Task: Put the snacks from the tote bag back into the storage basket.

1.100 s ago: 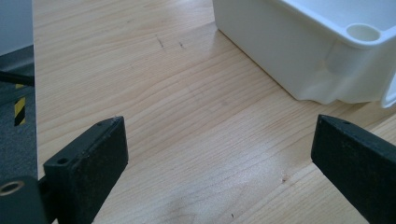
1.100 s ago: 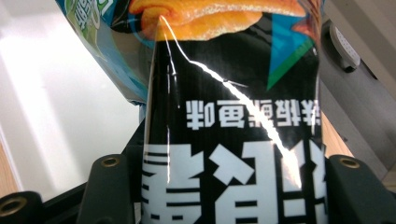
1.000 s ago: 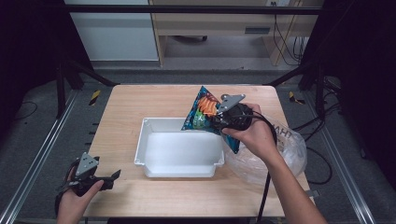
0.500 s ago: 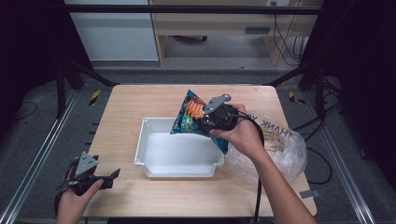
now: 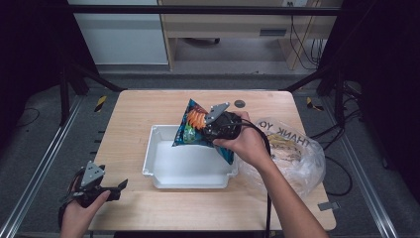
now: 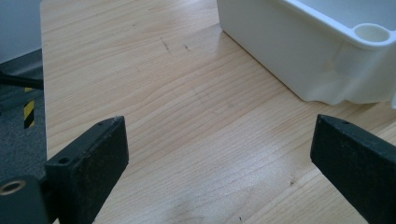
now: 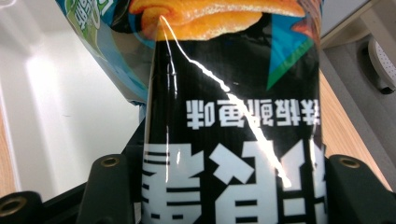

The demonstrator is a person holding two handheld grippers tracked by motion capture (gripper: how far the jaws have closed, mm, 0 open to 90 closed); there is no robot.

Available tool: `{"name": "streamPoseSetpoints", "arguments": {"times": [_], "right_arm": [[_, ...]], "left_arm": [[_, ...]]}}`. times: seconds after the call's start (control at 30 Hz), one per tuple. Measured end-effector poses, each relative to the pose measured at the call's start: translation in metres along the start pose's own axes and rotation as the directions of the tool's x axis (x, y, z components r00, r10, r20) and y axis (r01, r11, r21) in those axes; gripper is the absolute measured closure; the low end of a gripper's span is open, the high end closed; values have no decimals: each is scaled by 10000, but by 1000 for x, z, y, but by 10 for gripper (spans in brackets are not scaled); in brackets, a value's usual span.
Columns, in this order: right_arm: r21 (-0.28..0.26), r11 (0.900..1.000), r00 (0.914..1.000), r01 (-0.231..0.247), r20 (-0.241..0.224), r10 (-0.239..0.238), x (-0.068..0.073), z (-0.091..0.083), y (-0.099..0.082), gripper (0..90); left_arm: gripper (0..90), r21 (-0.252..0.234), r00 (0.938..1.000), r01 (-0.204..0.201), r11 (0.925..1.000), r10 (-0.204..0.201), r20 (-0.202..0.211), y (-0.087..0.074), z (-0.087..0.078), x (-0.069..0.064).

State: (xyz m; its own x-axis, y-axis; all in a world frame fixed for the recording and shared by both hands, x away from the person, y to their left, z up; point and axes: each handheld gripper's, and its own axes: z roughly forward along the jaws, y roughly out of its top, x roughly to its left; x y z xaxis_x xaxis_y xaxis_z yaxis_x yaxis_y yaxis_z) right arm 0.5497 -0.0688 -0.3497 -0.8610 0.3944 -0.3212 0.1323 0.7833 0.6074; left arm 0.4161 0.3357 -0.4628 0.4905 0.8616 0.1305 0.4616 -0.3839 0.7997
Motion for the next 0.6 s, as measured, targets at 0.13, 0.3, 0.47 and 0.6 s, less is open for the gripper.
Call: {"name": "streamPoseSetpoints", "arguments": {"times": [0.13, 0.3, 0.47, 0.6], "right_arm": [[-38, 10000, 9999, 81, -80, -82, 5, 4, 4, 422], [-117, 9996, 9995, 246, -179, -248, 7, 8, 10, 422], [-172, 9995, 9993, 253, -286, -258, 10, 11, 12, 422], [-182, 9995, 9991, 272, -333, -278, 14, 13, 13, 422]], "left_arm": [[38, 38, 10000, -2, 10000, 2, 28, -2, -1, -2], [38, 25, 10000, -19, 10000, 19, 24, 0, 1, -2], [38, 28, 10000, -13, 10000, 13, 43, 0, 2, -2], [38, 1, 10000, -55, 10000, 55, 55, -1, -1, -2]]}}
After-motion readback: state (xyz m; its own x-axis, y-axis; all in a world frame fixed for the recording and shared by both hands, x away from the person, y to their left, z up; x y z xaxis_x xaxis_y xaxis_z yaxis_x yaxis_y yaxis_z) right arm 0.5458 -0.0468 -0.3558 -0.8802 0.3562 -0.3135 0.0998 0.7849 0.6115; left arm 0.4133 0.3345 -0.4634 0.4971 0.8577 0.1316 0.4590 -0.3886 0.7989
